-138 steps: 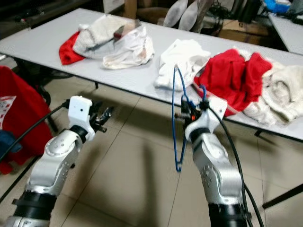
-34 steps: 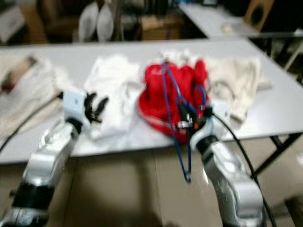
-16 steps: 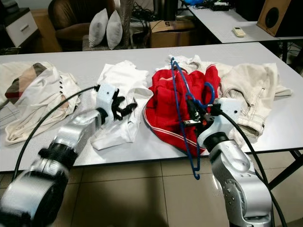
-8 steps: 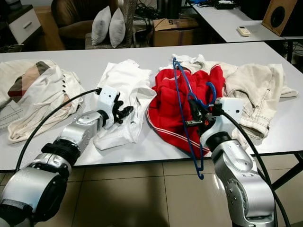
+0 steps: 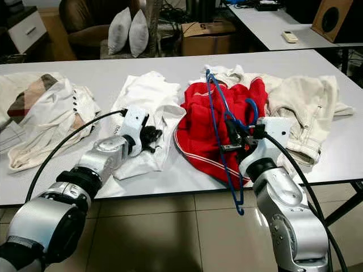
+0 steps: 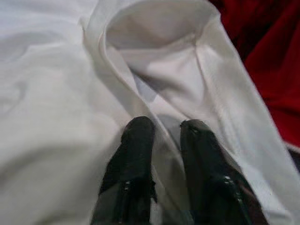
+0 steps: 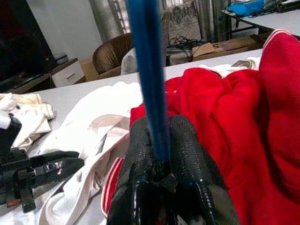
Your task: Hang hanger
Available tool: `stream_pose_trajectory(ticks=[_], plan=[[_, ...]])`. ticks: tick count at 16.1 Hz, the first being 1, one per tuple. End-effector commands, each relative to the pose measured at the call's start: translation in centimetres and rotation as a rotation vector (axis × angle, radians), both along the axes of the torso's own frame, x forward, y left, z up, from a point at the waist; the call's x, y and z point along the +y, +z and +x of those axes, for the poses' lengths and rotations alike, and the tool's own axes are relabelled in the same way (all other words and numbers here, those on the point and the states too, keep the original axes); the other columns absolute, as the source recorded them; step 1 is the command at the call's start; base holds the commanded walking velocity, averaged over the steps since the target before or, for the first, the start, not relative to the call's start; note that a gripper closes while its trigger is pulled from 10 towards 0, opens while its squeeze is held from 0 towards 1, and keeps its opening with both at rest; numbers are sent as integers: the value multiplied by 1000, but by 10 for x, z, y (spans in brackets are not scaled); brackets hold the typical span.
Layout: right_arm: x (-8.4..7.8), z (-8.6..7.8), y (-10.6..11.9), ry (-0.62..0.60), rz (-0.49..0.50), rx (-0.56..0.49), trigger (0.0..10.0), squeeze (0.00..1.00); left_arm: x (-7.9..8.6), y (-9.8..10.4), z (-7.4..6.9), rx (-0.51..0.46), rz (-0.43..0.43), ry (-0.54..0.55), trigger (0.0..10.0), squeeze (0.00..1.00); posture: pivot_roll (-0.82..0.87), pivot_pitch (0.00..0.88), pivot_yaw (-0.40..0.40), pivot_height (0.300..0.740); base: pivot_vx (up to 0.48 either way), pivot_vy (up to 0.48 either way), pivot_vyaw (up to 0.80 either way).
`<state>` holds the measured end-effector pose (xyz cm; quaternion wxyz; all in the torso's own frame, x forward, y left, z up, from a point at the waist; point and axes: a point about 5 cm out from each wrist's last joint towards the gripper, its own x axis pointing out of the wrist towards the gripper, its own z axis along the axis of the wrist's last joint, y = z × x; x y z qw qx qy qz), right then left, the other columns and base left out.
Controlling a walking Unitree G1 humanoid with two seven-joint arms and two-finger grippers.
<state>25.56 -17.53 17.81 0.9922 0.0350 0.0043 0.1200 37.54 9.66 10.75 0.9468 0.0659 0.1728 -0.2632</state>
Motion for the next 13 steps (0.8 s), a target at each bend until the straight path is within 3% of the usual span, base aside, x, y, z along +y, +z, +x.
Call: stream_pose_trajectory(ticks=[1, 13], plan=[[3, 1, -1, 16, -3, 9, 10000, 0, 2, 3, 3, -15, 54, 6, 0, 0, -180, 0, 77, 740, 0, 0, 0], [9, 1, -4, 52, 5, 24, 10000, 0, 6, 5, 3, -49, 12, 29, 0, 0, -168, 0, 68, 740, 0, 0, 0]])
